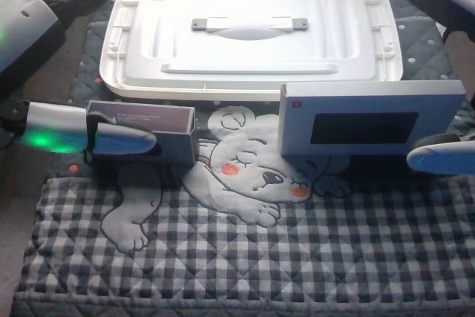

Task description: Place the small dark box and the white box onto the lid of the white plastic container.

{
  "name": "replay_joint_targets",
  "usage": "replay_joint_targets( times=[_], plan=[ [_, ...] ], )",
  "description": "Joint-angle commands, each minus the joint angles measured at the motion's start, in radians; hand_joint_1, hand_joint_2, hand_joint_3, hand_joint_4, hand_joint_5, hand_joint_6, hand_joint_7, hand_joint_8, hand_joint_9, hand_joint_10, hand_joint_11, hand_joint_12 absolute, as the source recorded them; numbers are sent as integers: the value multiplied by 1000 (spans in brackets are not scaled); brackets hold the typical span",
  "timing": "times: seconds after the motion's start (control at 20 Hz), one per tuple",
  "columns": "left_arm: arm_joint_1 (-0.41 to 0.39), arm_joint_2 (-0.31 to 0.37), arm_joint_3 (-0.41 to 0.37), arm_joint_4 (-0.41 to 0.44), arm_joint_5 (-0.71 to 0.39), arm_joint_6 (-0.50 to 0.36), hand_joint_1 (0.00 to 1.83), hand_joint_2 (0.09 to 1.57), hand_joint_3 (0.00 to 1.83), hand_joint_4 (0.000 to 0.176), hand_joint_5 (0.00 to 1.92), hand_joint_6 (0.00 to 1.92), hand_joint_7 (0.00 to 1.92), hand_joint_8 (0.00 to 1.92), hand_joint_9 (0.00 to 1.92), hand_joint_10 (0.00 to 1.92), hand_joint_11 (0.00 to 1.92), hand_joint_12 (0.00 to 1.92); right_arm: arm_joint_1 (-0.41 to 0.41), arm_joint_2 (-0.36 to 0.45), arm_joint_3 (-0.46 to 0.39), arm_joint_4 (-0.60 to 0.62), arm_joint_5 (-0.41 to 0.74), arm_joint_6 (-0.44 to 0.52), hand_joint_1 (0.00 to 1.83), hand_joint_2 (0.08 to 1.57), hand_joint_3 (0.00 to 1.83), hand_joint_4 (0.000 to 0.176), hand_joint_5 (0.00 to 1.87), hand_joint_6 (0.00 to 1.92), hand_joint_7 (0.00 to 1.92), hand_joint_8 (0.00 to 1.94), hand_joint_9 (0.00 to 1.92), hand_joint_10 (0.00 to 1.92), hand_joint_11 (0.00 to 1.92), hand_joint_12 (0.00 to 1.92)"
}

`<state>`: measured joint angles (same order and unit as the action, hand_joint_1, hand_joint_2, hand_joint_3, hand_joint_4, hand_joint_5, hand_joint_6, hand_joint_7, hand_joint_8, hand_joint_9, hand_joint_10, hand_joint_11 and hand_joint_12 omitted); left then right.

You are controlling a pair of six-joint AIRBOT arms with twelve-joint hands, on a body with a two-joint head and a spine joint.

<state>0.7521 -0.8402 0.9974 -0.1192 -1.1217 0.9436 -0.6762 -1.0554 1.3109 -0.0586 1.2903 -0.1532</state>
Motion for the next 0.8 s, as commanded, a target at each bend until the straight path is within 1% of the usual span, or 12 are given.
replay_joint_targets(
  times=[0.0,0.1,0.15,0.2,0.3,0.35,0.4,0.45,0.5,0.6,0.7,0.75],
  plan=[
    [-9,2,5,-4,-117,-3,718,766,48,0,45,2,0,0,0,0,0,196,7,9,4,30,124,1,737,410,252,112,60,0,35,0,0,0,6,3],
    [-10,2,11,-4,-94,-3,710,780,18,0,45,2,1,0,14,3,0,244,7,4,11,31,122,-7,716,411,236,123,63,5,35,3,0,0,0,0],
    [-12,0,14,-4,-80,-3,711,783,16,0,40,0,0,0,9,0,0,261,7,0,15,31,120,-10,721,408,232,119,53,1,44,7,0,0,0,0],
    [-21,-9,26,-4,-40,-3,721,781,10,0,32,0,9,2,10,1,0,246,7,-9,22,36,116,-12,745,396,225,105,47,0,48,7,0,0,0,0],
    [-44,-27,45,-2,22,-2,696,758,0,0,38,4,18,3,8,2,0,222,7,-10,26,36,91,-21,770,456,175,107,71,1,76,2,0,0,6,6],
    [-59,-40,61,3,69,-2,725,746,0,0,68,10,33,5,15,3,0,154,7,-13,31,40,76,-24,759,522,120,112,67,0,70,1,0,0,0,0],
    [-67,-46,69,5,95,-2,736,723,0,0,86,10,46,5,24,4,0,166,7,-17,36,44,71,-24,778,534,104,128,49,0,53,0,0,0,0,0],
    [-73,-52,76,11,124,-2,740,732,0,0,76,3,32,2,11,1,0,147,12,-21,40,46,63,-24,768,562,61,130,44,0,47,0,0,0,0,0],
    [-75,-54,79,15,148,-2,759,710,0,0,84,0,48,0,45,2,0,261,35,-27,45,39,42,-24,764,557,45,138,41,0,47,1,0,0,0,0],
    [-75,-54,81,22,178,-2,709,734,6,0,81,1,40,1,44,2,0,383,74,-41,55,10,6,-24,772,615,33,91,61,0,69,0,0,0,16,14],
    [-80,-55,87,35,220,-2,697,737,1,0,75,5,67,11,69,12,0,506,96,-56,67,-9,-23,-24,769,620,24,74,74,4,82,3,11,4,39,29],
    [-86,-60,93,44,243,-2,703,736,0,0,89,10,106,23,93,20,0,517,98,-60,71,-10,-31,-24,798,616,20,72,85,8,90,6,20,7,27,27]
  ],
)
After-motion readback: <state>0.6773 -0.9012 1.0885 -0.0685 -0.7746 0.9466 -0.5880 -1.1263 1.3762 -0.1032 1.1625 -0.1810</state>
